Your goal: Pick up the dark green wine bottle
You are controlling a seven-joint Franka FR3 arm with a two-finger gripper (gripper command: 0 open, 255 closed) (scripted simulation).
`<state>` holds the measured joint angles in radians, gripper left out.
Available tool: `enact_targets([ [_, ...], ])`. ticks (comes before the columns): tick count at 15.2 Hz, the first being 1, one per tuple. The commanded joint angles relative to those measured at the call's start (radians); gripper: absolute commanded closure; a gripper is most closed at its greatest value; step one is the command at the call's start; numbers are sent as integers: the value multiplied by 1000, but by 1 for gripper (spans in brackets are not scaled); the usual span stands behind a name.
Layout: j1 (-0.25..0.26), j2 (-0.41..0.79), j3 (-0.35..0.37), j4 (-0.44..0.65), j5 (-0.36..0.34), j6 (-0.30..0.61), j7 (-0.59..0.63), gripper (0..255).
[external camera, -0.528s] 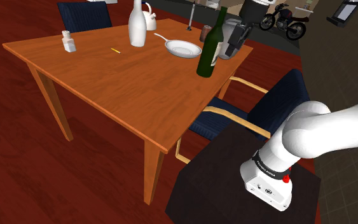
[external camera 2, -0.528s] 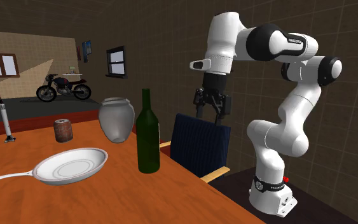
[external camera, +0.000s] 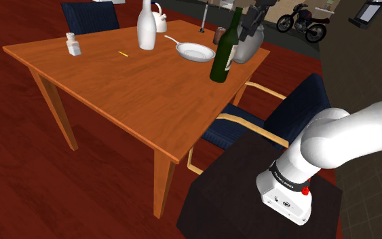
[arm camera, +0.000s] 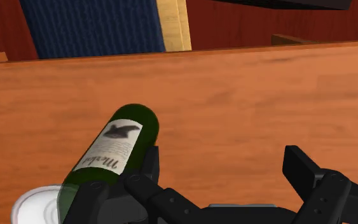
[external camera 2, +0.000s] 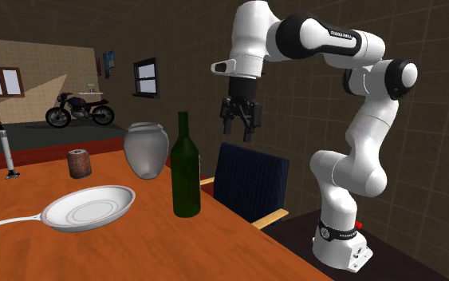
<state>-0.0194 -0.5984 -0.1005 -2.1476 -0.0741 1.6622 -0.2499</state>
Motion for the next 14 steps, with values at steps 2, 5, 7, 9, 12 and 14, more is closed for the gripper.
enact_targets([
  [2, -4, 110, -43, 137, 2, -33, -53, 0],
  [5, -6, 223, -85, 283, 15, -74, -106, 0],
  [7, -9, 302, -113, 390, 29, -108, -143, 0],
  [9, -15, 387, -142, 507, 48, -147, -182, 0],
  [12, -32, 530, -185, 708, 91, -221, -242, 0],
  [14, -38, 546, -188, 719, 97, -218, -251, 0],
])
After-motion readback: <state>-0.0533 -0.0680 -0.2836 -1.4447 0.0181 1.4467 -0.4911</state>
